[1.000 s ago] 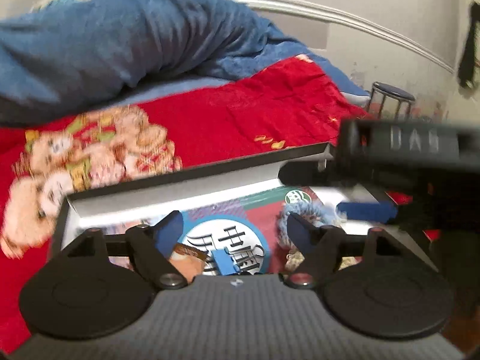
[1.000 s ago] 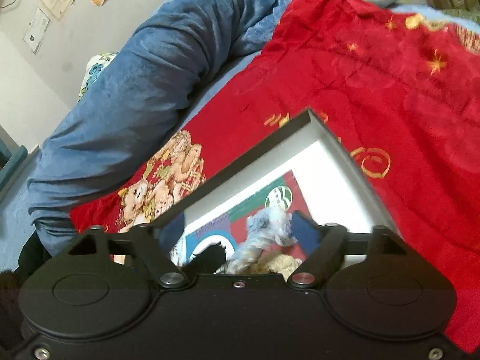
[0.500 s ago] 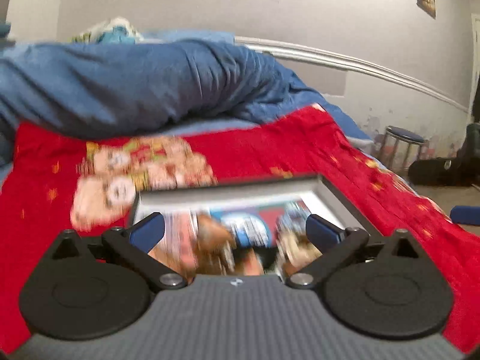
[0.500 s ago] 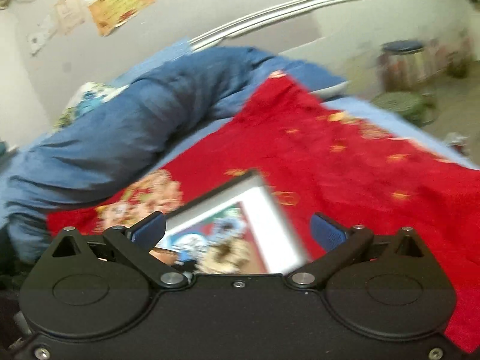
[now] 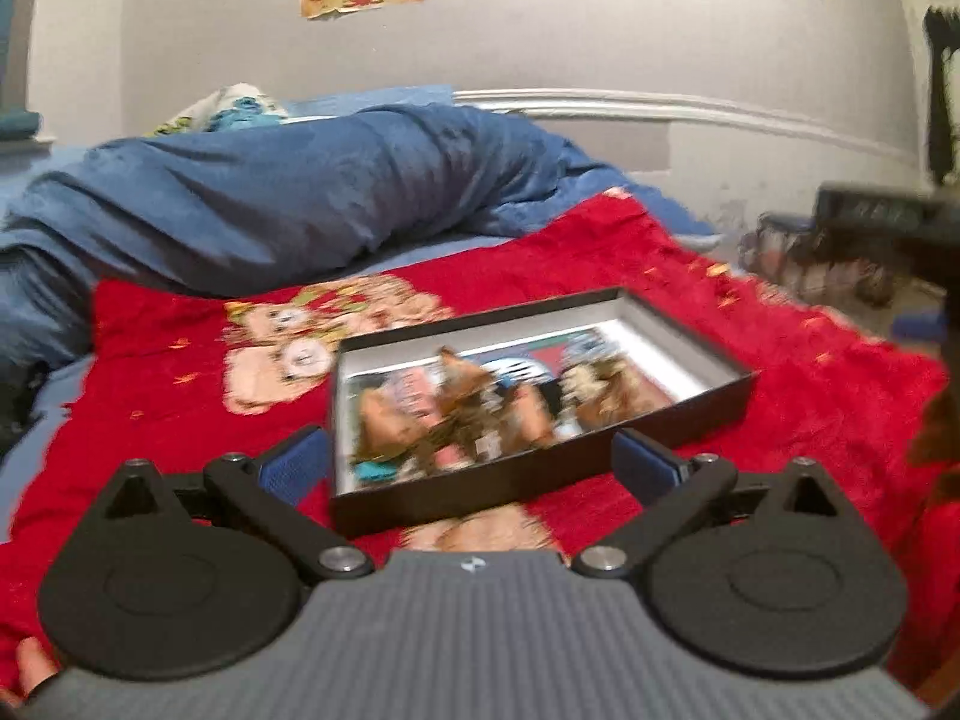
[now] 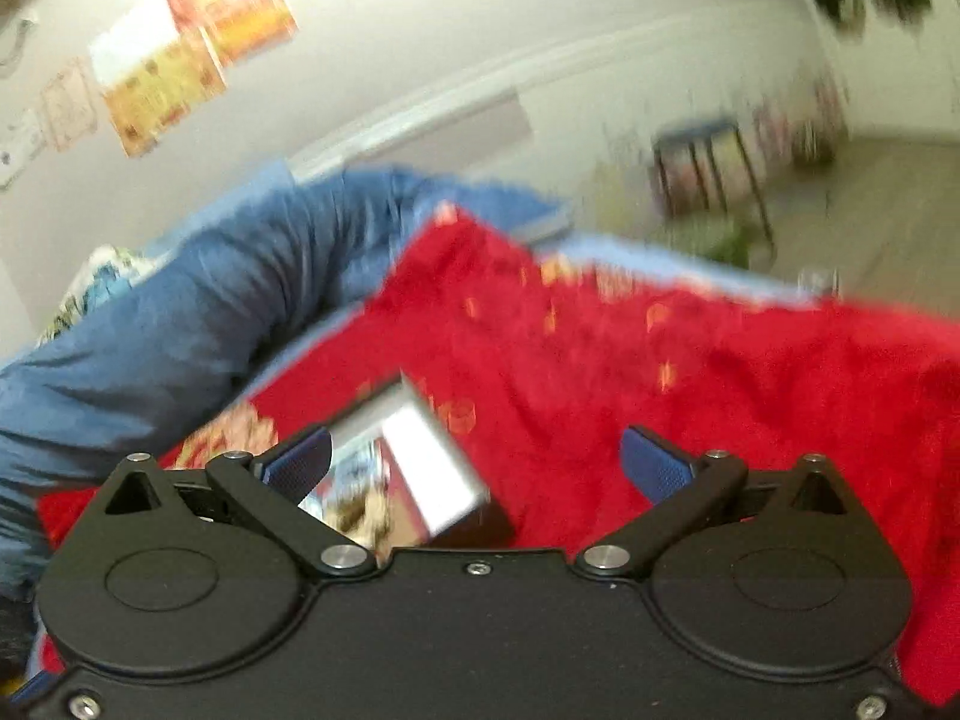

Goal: Organize objects

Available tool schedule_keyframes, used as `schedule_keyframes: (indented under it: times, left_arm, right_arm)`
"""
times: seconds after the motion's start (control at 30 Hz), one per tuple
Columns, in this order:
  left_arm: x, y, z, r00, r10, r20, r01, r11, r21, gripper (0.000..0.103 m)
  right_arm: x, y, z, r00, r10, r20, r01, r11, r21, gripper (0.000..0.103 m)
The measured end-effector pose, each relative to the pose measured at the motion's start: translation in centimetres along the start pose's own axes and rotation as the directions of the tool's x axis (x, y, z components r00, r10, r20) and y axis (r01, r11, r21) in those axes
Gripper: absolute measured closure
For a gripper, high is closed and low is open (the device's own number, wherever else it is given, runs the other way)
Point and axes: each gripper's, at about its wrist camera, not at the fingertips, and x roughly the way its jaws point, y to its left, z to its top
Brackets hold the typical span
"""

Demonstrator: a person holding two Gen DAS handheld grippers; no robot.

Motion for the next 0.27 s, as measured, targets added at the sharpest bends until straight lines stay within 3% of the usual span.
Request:
schedule_keyframes:
  times: [0.1, 0.27]
  left_arm:
    - [0.5, 0.6, 0.0, 0.999, 0.036, -0.036, -0.037, 0.999, -0.034, 0.0]
    - [1.9, 1.8, -0.3, 0.994, 0.025, -0.106, -0.037, 0.993, -0.115, 0.0]
  right_arm:
    - [-0.1, 0.9, -0.9, 1.0, 0.013, 0.009, -0.012, 0.999, -0.049, 0.0]
    - [1.1, 2.0, -2.3, 0.996, 0.077, -0.05, -0.082, 0.991, -0.109, 0.0]
